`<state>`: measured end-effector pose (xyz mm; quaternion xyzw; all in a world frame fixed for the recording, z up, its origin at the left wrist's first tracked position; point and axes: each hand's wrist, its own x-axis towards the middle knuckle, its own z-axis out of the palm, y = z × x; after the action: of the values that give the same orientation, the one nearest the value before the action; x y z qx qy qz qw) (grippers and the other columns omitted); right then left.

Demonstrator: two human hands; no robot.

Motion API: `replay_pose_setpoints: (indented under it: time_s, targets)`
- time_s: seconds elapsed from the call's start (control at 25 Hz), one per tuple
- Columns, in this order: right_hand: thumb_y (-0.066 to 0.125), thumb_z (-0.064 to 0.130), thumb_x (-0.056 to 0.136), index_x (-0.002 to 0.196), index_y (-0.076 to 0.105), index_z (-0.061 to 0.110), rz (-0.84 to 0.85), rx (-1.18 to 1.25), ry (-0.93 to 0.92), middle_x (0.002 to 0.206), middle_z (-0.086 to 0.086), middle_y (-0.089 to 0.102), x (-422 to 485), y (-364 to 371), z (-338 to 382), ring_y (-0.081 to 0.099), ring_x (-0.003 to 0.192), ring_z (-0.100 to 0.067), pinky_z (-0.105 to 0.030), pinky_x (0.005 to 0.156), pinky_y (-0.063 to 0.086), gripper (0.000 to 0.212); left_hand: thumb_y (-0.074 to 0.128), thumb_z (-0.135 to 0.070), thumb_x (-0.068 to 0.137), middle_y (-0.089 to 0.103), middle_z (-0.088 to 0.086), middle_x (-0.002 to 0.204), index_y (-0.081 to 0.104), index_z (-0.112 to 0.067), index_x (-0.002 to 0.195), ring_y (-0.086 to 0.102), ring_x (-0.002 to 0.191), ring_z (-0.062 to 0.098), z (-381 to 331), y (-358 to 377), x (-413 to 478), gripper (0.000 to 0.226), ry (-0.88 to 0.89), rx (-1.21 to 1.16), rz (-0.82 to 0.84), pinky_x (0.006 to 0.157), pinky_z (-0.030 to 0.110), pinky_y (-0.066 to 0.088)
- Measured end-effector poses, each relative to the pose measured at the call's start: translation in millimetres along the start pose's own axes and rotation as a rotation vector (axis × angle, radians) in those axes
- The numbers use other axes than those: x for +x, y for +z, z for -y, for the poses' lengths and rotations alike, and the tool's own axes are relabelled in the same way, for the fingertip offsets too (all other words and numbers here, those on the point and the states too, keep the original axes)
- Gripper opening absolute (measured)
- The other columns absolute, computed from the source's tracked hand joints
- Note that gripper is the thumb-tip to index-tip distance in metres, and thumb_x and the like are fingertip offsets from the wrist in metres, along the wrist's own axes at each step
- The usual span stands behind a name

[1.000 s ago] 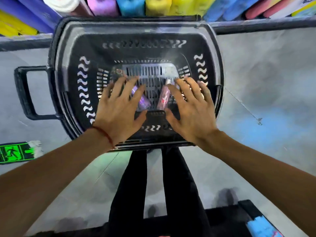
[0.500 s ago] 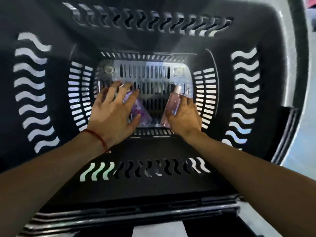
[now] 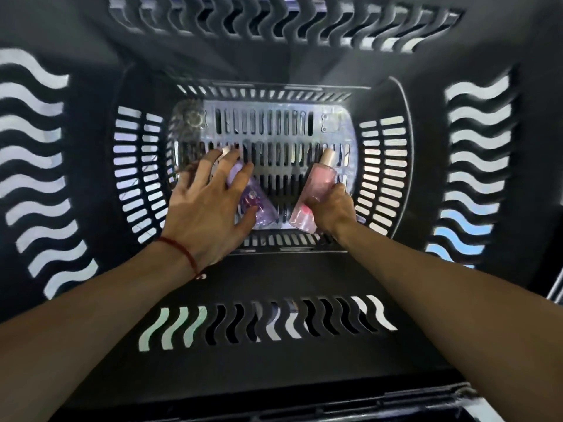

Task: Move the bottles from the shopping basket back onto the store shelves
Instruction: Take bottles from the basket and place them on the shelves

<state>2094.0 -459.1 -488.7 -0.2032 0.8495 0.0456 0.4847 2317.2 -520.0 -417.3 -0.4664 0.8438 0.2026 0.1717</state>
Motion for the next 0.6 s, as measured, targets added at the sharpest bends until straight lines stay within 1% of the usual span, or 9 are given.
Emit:
replay_pose_setpoints:
  time_s: [0.08, 0.12, 0.2, 0.28, 0.36, 0.4, 0.48, 0.52, 0.6]
  targets:
    - [0.070, 0.043, 0.096, 0.133, 0.043, 0.004, -0.016, -0.002, -0.006, 0.122, -0.012, 0.047, -3.6, 1.0, -1.7, 0.057, 0.103, -0.025, -0.037, 0.084, 0.052, 0.060, 0.046, -0.059, 0.094, 0.034, 0.009, 0.160, 0.039, -0.018, 0.153, 0.029, 0.149, 0.033, 1.5, -0.6, -1.7, 0.072, -0.003, -0.005, 0.026, 0.110, 0.057, 0.040]
    - [0.071, 0.044, 0.095, 0.132, 0.044, 0.005, -0.007, 0.027, 0.003, 0.122, -0.011, 0.047, -8.2, -0.1, -0.7, 0.058, 0.102, -0.024, -0.038, 0.085, 0.055, 0.060, 0.045, -0.060, 0.094, 0.034, 0.009, 0.159, 0.039, -0.017, 0.153, 0.029, 0.149, 0.033, 1.8, -2.3, -2.5, 0.072, -0.003, -0.003, 0.043, 0.110, 0.057, 0.040]
    - [0.075, 0.046, 0.091, 0.126, 0.048, 0.005, -0.003, 0.106, -0.024, 0.122, -0.013, 0.057, -13.2, -1.6, -2.7, 0.066, 0.098, -0.026, -0.044, 0.084, 0.061, 0.060, 0.043, -0.060, 0.094, 0.035, 0.010, 0.157, 0.038, -0.017, 0.153, 0.030, 0.148, 0.034, 1.4, -7.6, -4.2, 0.073, -0.009, -0.001, 0.076, 0.109, 0.057, 0.041]
    - [0.078, 0.035, 0.091, 0.114, 0.048, 0.011, -0.047, 0.198, -0.094, 0.113, -0.011, 0.063, -27.4, -6.5, -1.7, 0.068, 0.096, -0.025, -0.045, 0.081, 0.062, 0.045, 0.044, -0.059, 0.094, 0.036, 0.010, 0.157, 0.038, -0.017, 0.153, 0.030, 0.147, 0.033, -0.8, -13.0, -6.5, 0.072, -0.013, -0.005, 0.105, 0.109, 0.056, 0.042]
    - [0.077, 0.024, 0.093, 0.107, 0.045, 0.021, -0.103, 0.306, -0.167, 0.112, -0.007, 0.062, -46.3, -13.0, 0.7, 0.066, 0.103, -0.025, -0.042, 0.085, 0.061, 0.035, 0.047, -0.058, 0.095, 0.037, 0.008, 0.156, 0.037, -0.018, 0.153, 0.033, 0.144, 0.032, -4.0, -7.8, -6.8, 0.071, -0.082, -0.090, 0.144, 0.111, 0.054, 0.041]
    - [0.076, 0.026, 0.092, 0.106, 0.045, 0.025, -0.132, 0.340, -0.213, 0.115, -0.005, 0.062, -53.2, -15.7, 1.2, 0.064, 0.108, -0.026, -0.042, 0.087, 0.060, 0.034, 0.051, -0.057, 0.095, 0.038, 0.007, 0.154, 0.038, -0.018, 0.151, 0.036, 0.141, 0.031, -6.7, -1.3, -5.3, 0.070, -0.161, -0.194, 0.169, 0.112, 0.052, 0.041]
    - [0.076, 0.033, 0.090, 0.112, 0.045, 0.029, -0.168, 0.321, -0.291, 0.116, 0.000, 0.062, -58.5, -22.4, 6.4, 0.062, 0.111, -0.026, -0.042, 0.089, 0.059, 0.037, 0.061, -0.056, 0.091, 0.043, 0.007, 0.144, 0.041, -0.016, 0.147, 0.044, 0.133, 0.028, -12.0, 18.4, 4.8, 0.071, -0.402, -0.526, 0.205, 0.110, 0.047, 0.043]
    - [0.076, 0.033, 0.091, 0.114, 0.045, 0.028, -0.171, 0.326, -0.312, 0.115, 0.002, 0.062, -59.1, -25.4, 11.1, 0.063, 0.109, -0.021, -0.036, 0.088, 0.060, 0.039, 0.066, -0.055, 0.089, 0.046, 0.008, 0.140, 0.043, -0.015, 0.144, 0.046, 0.127, 0.026, -12.5, 32.3, 11.9, 0.071, -0.539, -0.689, 0.195, 0.106, 0.042, 0.044]
    - [0.074, 0.026, 0.095, 0.115, 0.043, 0.024, -0.119, 0.356, -0.324, 0.114, 0.004, 0.060, -56.3, -29.3, 22.9, 0.063, 0.101, -0.007, -0.017, 0.078, 0.058, 0.037, 0.074, -0.049, 0.085, 0.054, 0.009, 0.133, 0.048, -0.013, 0.137, 0.053, 0.119, 0.026, -12.6, 58.2, 24.4, 0.069, -0.758, -0.924, 0.137, 0.095, 0.038, 0.045]
